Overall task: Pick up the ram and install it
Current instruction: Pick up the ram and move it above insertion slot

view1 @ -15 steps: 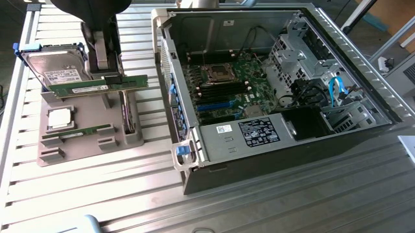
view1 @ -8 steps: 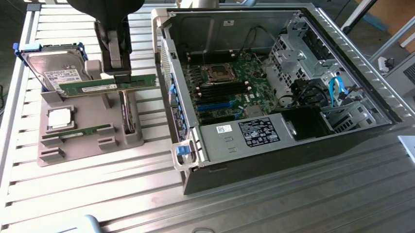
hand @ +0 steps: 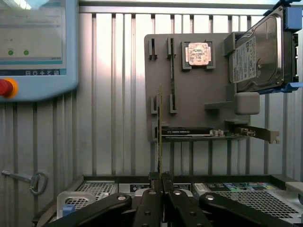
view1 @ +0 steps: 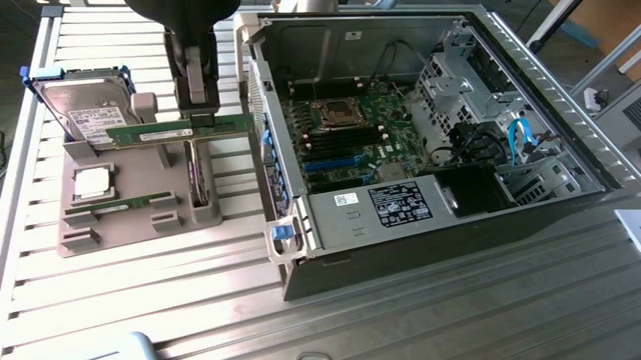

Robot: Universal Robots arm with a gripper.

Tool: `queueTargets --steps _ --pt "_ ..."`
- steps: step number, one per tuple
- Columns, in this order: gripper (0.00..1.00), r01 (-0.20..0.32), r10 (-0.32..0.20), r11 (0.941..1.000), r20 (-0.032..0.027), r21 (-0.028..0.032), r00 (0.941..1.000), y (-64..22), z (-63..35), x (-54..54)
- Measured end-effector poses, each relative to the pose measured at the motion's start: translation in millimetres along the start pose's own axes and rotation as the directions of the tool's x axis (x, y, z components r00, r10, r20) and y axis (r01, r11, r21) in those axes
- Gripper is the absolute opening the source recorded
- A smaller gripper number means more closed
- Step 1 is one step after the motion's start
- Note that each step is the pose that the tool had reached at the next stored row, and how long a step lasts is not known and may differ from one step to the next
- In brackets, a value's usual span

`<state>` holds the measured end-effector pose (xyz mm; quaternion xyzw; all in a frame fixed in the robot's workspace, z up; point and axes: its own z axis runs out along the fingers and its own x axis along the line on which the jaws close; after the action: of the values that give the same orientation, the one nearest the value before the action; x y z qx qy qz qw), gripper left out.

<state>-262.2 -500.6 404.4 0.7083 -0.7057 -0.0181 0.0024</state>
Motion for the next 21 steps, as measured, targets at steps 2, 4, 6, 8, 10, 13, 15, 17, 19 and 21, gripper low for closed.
queueTargets --steps 2,4,6,8,10,13,15,17,19,21 --pt "0.12 0.0 0.0 1.0 0.0 0.0 1.0 -2.9 -0.1 0.0" --pt "0.12 0.0 0.0 1.0 0.0 0.0 1.0 -5.9 -0.2 0.0" --pt "0.12 0.0 0.0 1.0 0.0 0.0 1.0 -8.8 -0.3 0.0" --pt "0.12 0.0 0.0 1.0 0.0 0.0 1.0 -11.9 -0.3 0.0" --pt "0.12 0.0 0.0 1.0 0.0 0.0 1.0 -15.0 -0.4 0.1" --pt "0.12 0.0 0.0 1.0 -0.0001 0.0 1.0 -20.5 -0.6 0.1" --pt "0.12 0.0 0.0 1.0 0.0 0.0 1.0 -24.0 -0.7 0.1" --pt "0.12 0.0 0.0 1.0 0.0 0.0 1.0 -27.2 -0.8 0.1" --pt "0.12 0.0 0.0 1.0 0.0 0.0 1.0 -30.6 -0.9 0.1" --pt "0.12 0.0 0.0 1.0 0.0 0.0 1.0 -34.1 -1.0 0.1"
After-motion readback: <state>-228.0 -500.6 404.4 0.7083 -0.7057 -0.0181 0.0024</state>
